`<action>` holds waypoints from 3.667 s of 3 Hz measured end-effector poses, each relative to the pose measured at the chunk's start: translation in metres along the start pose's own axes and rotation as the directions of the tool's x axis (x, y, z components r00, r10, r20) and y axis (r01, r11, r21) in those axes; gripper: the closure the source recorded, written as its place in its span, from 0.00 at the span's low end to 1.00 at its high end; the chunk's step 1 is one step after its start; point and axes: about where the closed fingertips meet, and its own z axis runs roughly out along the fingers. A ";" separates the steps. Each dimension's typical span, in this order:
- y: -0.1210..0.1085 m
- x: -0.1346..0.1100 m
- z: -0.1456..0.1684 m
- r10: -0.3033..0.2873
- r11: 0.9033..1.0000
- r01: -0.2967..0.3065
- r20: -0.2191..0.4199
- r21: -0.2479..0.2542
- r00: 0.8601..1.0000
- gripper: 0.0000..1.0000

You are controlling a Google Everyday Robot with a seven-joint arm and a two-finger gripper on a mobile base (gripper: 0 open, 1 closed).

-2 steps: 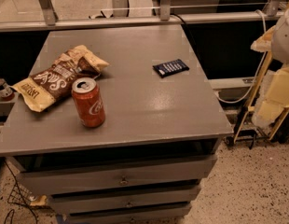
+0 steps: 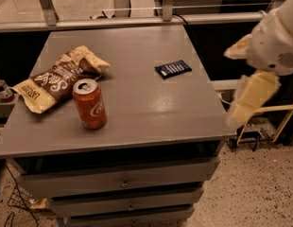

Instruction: Knock coke can over

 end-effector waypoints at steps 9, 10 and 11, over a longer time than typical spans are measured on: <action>0.005 -0.228 0.158 -0.105 0.935 0.329 0.782 -0.133 0.615 0.00; 0.014 -0.240 0.164 -0.080 0.925 0.343 0.796 -0.166 0.600 0.02; 0.020 -0.243 0.172 -0.040 0.922 0.329 0.796 -0.203 0.603 0.31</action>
Offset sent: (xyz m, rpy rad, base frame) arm 0.0401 0.2123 -0.0142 0.8290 -0.0461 0.4229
